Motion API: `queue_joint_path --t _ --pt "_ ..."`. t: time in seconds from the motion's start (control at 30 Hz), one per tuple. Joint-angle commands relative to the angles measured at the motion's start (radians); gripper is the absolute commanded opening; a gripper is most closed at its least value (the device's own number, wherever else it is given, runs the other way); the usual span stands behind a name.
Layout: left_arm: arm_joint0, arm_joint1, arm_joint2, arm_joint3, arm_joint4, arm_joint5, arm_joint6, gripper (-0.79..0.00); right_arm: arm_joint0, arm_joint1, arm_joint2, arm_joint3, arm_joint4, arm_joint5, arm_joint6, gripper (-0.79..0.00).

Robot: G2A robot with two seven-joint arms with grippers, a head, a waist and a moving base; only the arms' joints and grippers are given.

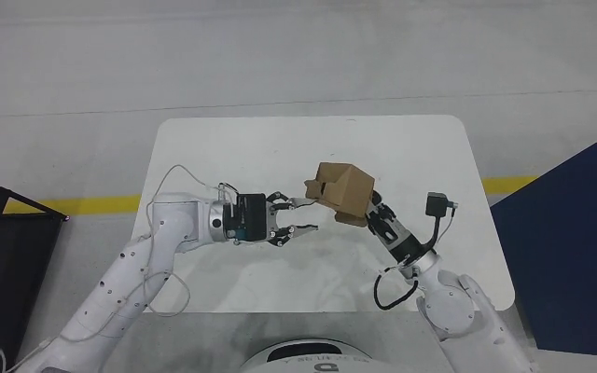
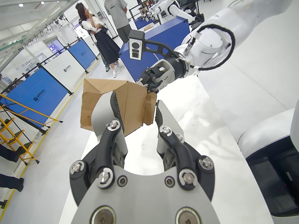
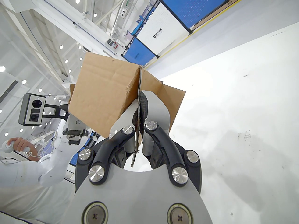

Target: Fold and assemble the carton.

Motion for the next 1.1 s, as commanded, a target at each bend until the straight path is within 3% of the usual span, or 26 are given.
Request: queue_joint_path --t 0.0,0.37,0.6,0.83,1.07 --pt "-0.001 0.001 -0.004 0.004 -0.01 -0.006 0.002 -0.277 0.002 -0.001 0.001 0.004 0.007 -0.003 0.004 -0.785" --pt "0.014 0.005 -0.028 0.003 -0.04 -0.002 0.012 -0.305 0.023 -0.005 -0.007 0.022 0.041 -0.015 0.03 -0.785" --pt "0.043 0.015 -0.074 -0.009 -0.055 -0.009 0.031 -0.262 0.026 -0.006 0.0 0.032 0.064 -0.017 0.034 -0.785" --pt "0.058 0.018 -0.078 -0.019 -0.029 0.013 0.007 -0.357 0.036 -0.009 -0.008 0.031 0.067 -0.015 0.048 -0.785" --pt "0.033 0.012 -0.058 -0.008 -0.035 0.022 -0.007 -0.372 0.043 -0.011 -0.015 0.029 0.061 -0.008 0.055 -0.785"
